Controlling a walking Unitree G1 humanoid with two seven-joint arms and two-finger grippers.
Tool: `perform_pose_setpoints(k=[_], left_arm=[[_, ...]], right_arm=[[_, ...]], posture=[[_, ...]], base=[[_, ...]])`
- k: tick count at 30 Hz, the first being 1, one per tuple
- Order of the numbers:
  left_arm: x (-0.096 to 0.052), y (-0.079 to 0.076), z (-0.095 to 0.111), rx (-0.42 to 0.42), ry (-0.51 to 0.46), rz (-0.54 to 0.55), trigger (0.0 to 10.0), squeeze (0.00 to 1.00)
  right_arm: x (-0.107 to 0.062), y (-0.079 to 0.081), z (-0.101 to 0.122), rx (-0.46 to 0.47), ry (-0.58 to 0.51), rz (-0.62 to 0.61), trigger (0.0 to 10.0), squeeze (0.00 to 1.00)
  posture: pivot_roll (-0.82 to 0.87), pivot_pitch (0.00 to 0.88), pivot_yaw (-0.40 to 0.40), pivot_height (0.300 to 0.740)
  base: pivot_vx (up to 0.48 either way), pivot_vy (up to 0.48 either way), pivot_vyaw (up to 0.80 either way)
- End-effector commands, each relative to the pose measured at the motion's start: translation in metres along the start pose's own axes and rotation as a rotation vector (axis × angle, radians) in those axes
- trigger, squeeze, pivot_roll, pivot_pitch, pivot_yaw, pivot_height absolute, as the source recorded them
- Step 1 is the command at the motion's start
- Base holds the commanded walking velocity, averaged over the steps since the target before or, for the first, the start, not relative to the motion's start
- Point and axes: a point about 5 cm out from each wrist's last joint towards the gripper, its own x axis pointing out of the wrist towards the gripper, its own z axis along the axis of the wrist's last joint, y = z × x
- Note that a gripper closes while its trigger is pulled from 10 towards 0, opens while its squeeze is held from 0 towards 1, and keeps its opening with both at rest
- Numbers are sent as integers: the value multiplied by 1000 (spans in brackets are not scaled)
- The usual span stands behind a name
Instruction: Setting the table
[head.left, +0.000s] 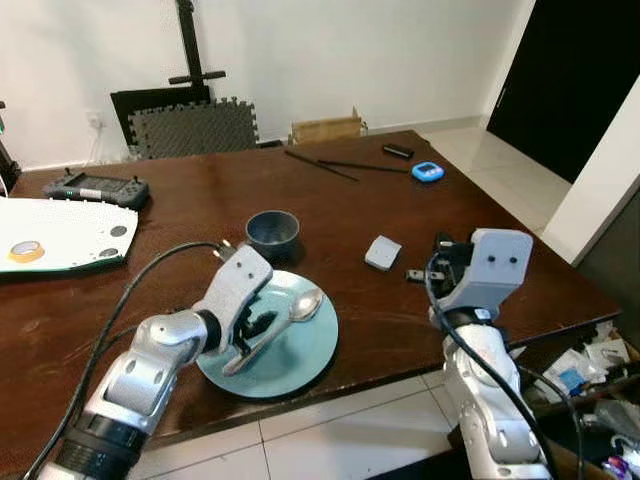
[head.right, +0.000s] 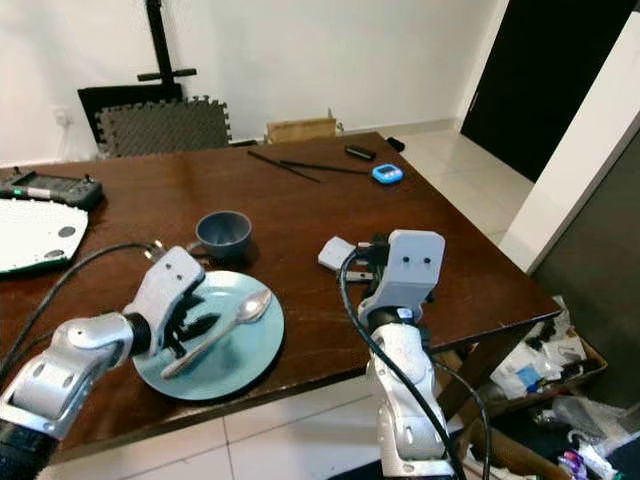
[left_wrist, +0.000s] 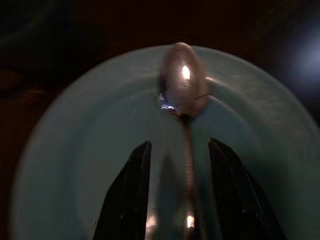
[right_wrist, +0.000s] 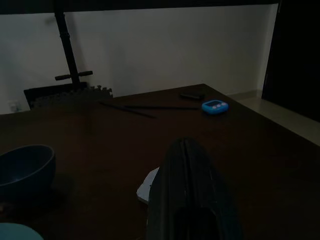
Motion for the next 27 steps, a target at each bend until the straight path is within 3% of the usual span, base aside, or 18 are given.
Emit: perform_pose_setpoints(k=[1,11,15,21,22,23,24,25,26,27], left_arm=[[6,2,-4,-12,38,-15,10000,0],[25,1,-9,-17,78,-6,10000,0],[30,-5,-11,23,94,-34,10000,0],[32,-11,-17,64,121,-47,9176,0],[32,-11,-19,67,129,-40,6118,0],[33,-11,-21,67,135,-33,4118,0],[32,-10,-23,66,141,-23,4118,0],[32,-10,-25,65,146,-16,2902,0],[32,-9,-26,61,149,-11,863,0],[31,-9,-28,57,151,-6,0,0]], right_arm=[[-2,-2,-3,-7,9,-8,10000,0],[-4,-4,-3,-13,11,-19,10000,0],[-5,-5,-2,-14,11,-19,10000,0],[-4,-3,-3,-10,13,-17,10000,0],[-5,-3,-3,-9,13,-17,10000,0],[-5,-3,-3,-9,13,-16,10000,0],[-5,-3,-3,-8,13,-16,10000,0],[-5,-3,-3,-7,13,-17,10000,0],[-5,-3,-3,-7,14,-17,10000,0],[-5,-3,-3,-6,14,-17,10000,0]], posture=[[31,114,61,740],[20,118,66,740],[24,120,64,740],[28,122,62,740],[29,122,63,740],[30,122,64,740],[31,122,64,740],[32,123,64,740],[33,122,64,740],[33,122,64,740]], base=[[0,0,0],[0,0,0],[0,0,0],[0,0,0],[0,0,0],[0,0,0],[0,0,0],[0,0,0],[0,0,0],[0,0,0]])
